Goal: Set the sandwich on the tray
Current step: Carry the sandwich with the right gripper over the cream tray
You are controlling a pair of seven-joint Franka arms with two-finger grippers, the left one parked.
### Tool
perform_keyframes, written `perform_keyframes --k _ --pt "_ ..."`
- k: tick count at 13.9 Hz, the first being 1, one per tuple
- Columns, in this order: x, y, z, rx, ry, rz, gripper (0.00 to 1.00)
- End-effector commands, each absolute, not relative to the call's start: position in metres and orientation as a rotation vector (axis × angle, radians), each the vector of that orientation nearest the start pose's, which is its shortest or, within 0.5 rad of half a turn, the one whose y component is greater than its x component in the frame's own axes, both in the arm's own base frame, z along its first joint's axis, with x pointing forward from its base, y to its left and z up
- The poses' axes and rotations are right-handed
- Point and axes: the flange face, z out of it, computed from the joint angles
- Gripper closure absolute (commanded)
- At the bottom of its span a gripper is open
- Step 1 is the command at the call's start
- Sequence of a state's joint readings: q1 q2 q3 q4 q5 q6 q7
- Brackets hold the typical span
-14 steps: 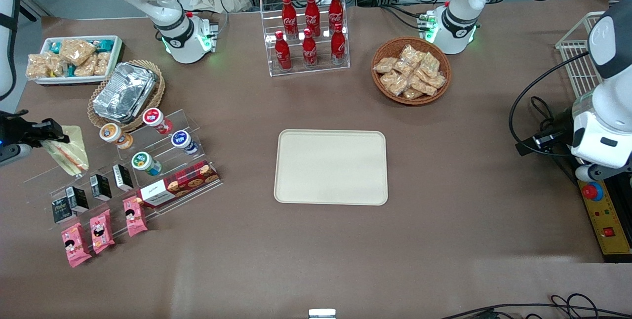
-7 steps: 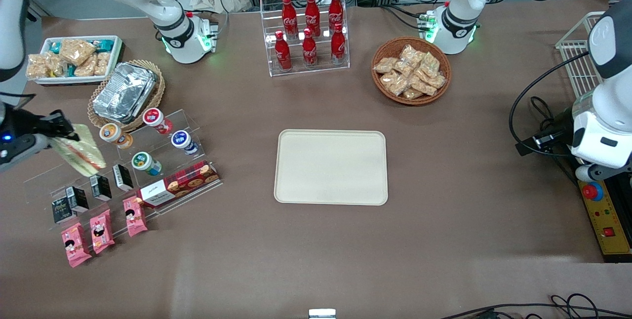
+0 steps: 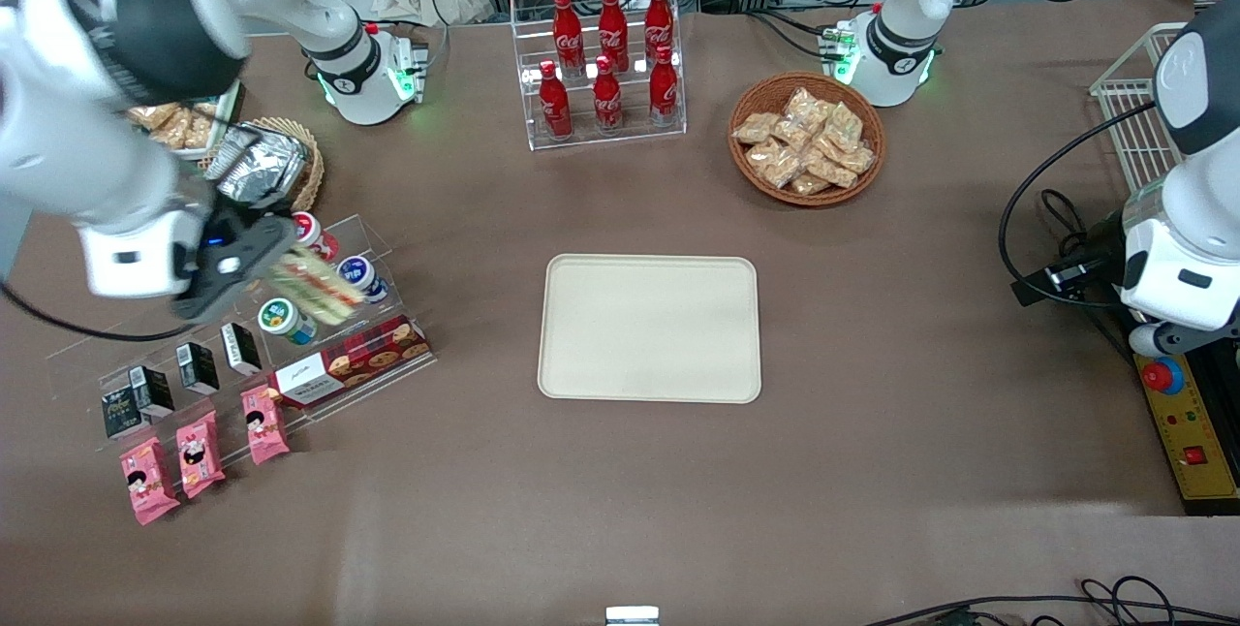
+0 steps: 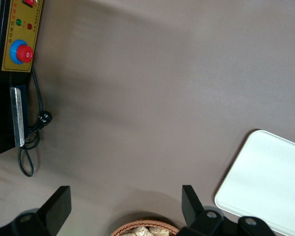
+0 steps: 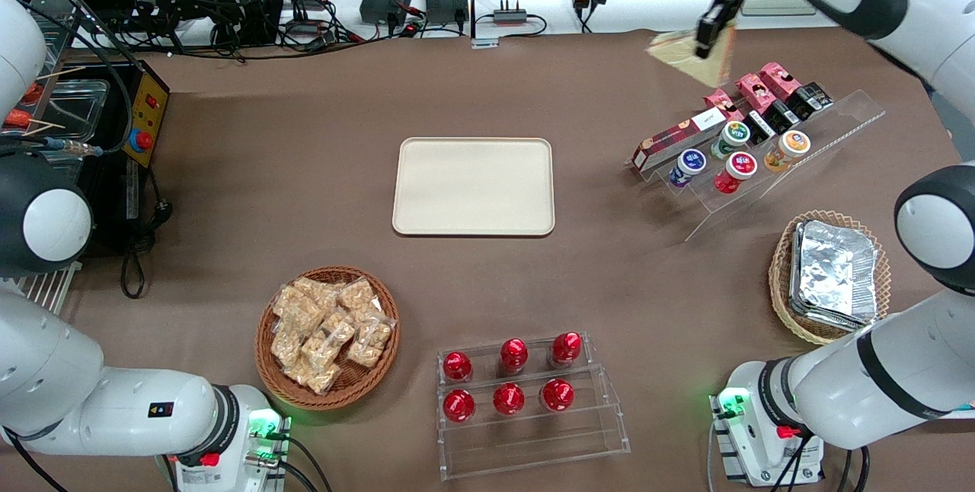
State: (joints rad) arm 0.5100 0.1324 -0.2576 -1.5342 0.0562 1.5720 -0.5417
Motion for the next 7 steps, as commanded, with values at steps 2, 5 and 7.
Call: perform_keyframes --k 2,5,7 --pt "0.575 0.236 0.546 -2.857 -1.283 0.054 0.64" --pt "0.579 0.298 0.529 -2.82 -1.414 -0.009 0.64" --pt "0.582 0.337 0.512 -2.793 -1.501 -0.061 0.64"
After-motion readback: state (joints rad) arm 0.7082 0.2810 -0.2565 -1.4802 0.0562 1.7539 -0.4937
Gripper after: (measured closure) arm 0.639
